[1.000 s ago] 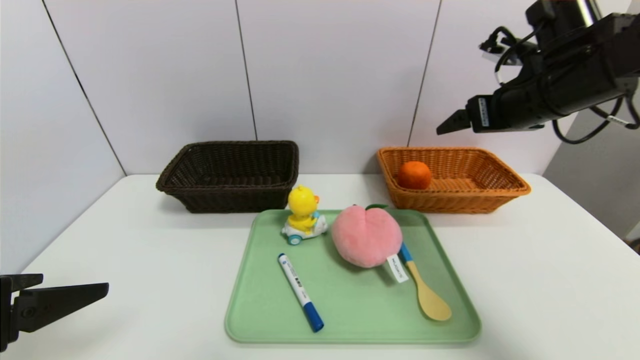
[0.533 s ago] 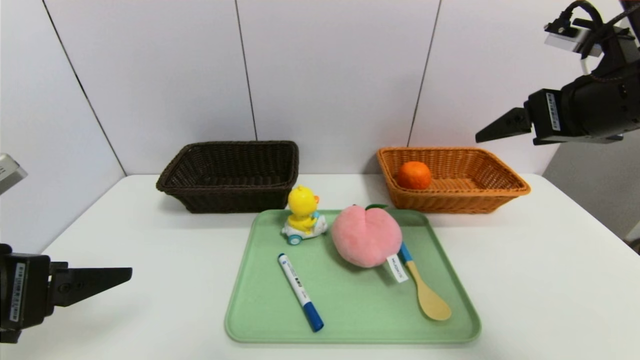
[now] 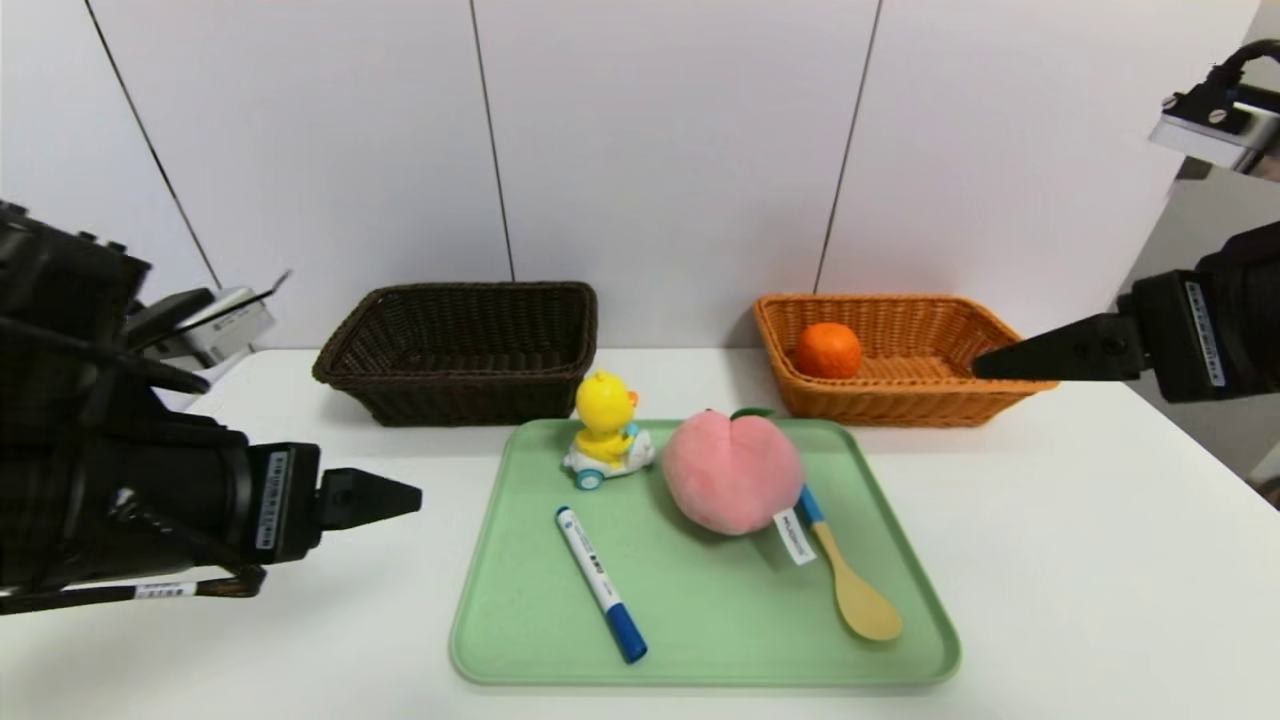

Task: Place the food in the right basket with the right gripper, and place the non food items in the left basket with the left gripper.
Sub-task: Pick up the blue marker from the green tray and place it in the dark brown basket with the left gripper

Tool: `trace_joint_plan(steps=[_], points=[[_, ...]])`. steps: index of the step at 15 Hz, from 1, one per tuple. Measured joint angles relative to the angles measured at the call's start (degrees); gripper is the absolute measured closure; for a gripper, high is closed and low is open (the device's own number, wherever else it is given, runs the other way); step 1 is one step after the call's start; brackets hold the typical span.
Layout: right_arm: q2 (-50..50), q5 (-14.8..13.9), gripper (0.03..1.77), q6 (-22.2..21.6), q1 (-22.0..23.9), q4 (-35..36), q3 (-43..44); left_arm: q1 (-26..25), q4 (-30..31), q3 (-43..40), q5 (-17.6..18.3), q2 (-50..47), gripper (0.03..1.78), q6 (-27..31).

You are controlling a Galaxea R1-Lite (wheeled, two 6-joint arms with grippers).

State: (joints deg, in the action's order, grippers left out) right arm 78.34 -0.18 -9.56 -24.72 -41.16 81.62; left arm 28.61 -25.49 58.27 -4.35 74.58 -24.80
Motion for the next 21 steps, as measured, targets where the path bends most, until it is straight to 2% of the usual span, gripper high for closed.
trace_joint_plan(steps=[2, 8, 11, 15, 19, 21], points=[[-1.19, -0.26, 0.11, 0.61, -2.10, 1.91, -3.84, 2.63, 0.05, 1.15, -1.99, 3.34, 0.12, -2.40], [-1.94, -0.26, 0.11, 1.21, -4.33, 2.32, -6.16, 7.06, -0.68, 7.96, -2.61, 13.15, 0.12, -11.72], [-1.96, -0.22, 0.11, 1.18, -4.96, 6.01, -7.61, 9.25, -1.63, 10.22, -3.19, 17.12, 0.12, -12.41], [-1.63, 0.23, 0.11, 1.07, -5.60, 10.51, -10.36, 14.56, -2.97, 13.56, -9.86, 22.88, 0.12, -12.28], [-1.02, 0.26, 0.10, 1.05, -5.71, 10.59, -10.69, 18.88, -9.12, 20.68, -12.32, 28.00, 0.12, -14.01], [-0.67, 0.26, 0.10, 0.99, -5.71, 10.62, -10.73, 20.14, -11.89, 23.87, -14.85, 30.68, 0.12, -15.45]])
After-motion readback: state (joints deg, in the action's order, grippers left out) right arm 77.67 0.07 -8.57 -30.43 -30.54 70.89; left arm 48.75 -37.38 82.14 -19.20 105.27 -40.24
